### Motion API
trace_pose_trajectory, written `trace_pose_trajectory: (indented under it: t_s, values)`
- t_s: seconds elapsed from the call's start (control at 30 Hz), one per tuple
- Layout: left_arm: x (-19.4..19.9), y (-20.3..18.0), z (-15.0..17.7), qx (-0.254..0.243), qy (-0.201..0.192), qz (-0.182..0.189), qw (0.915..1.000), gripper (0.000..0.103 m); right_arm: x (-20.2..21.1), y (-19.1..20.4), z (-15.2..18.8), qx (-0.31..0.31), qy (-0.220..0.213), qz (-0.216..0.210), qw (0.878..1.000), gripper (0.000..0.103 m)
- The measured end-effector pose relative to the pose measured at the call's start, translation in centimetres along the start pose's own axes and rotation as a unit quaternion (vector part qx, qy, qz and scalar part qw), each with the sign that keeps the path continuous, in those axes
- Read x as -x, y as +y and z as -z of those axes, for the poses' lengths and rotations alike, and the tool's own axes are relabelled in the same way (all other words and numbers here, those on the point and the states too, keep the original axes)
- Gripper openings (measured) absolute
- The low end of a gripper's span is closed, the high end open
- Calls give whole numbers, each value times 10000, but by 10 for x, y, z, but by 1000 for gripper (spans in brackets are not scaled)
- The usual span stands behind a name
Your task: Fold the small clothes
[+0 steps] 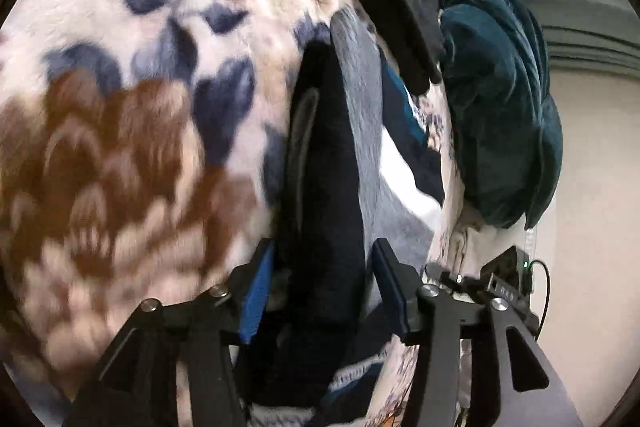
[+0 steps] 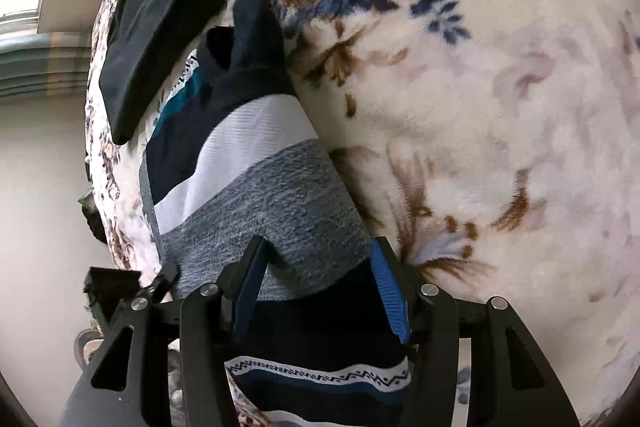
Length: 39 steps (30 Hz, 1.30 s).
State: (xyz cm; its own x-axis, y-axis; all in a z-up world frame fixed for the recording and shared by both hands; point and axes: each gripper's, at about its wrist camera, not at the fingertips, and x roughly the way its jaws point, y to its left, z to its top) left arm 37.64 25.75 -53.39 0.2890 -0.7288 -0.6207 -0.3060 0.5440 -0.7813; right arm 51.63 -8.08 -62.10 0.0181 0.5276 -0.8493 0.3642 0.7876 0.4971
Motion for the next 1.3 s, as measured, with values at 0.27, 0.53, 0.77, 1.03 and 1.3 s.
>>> trace_pose_trajectory:
  t_s: [0.27,0.53,0.77,1.03,1.3]
  values:
    - [-44,22,7,264,-171,545,9980,37,3,-11,11,-43,118,-108,9999,56]
    - [1,-26,31,-322,-37,-78,9994,67,21,-36,29,-172,86,-74,9998,56]
    - [69,-64,116,-1107,-609,-545,9905,78,50,-44,86,-59,112,-449,9989,77]
    - [109,-42,224,-796,-738,-1541,9821,78,75,-54,190,179,477,-695,9963,86]
    - [108,38,321,-157,-257,-2431,9695,76,71,-100,303,211,1067,-428,9931,86]
